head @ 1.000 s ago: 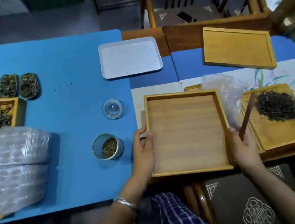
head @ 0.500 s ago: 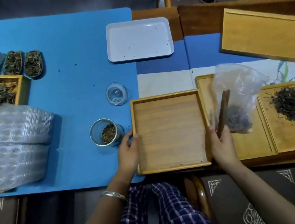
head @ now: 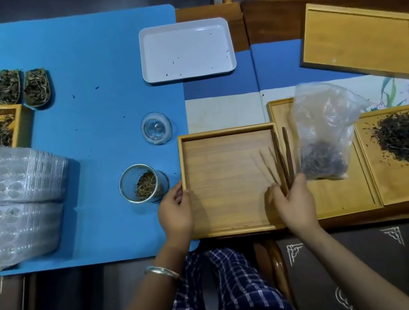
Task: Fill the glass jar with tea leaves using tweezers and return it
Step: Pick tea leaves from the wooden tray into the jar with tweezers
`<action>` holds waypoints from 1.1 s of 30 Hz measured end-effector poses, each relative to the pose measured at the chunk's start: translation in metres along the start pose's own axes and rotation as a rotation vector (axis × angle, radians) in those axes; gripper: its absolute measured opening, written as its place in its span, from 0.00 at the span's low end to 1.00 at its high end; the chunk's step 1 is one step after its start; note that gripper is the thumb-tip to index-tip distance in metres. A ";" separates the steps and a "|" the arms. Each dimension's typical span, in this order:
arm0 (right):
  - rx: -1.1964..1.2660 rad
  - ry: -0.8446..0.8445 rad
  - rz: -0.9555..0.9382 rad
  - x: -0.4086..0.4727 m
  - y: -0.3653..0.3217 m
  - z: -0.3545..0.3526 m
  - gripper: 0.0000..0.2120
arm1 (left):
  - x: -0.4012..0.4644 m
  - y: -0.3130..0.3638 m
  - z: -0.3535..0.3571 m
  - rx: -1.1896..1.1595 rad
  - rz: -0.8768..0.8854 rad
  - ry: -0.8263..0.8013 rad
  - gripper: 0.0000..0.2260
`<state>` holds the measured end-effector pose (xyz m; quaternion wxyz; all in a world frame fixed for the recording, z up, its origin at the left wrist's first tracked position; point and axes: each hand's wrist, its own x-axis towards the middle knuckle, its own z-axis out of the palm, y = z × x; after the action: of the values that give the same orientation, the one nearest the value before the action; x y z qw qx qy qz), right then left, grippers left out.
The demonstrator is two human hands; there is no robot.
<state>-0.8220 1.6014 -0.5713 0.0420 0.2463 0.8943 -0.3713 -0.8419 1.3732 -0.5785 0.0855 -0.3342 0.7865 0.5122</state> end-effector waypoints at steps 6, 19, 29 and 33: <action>-0.071 -0.042 -0.053 -0.004 -0.007 0.005 0.11 | -0.001 0.007 0.003 -0.017 -0.004 -0.039 0.17; -0.323 -0.100 -0.127 -0.012 -0.020 0.003 0.07 | -0.008 0.009 -0.009 -0.055 0.001 -0.181 0.21; -0.290 -0.054 -0.229 -0.017 -0.051 -0.022 0.11 | -0.007 -0.012 -0.060 0.065 0.042 -0.080 0.08; -0.216 -0.156 -0.327 -0.025 -0.068 -0.026 0.08 | 0.008 -0.021 -0.097 0.043 0.034 0.025 0.21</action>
<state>-0.8294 1.5682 -0.5020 0.0767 0.0625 0.9509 -0.2933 -0.8152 1.2807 -0.5531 0.0743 -0.3253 0.8040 0.4922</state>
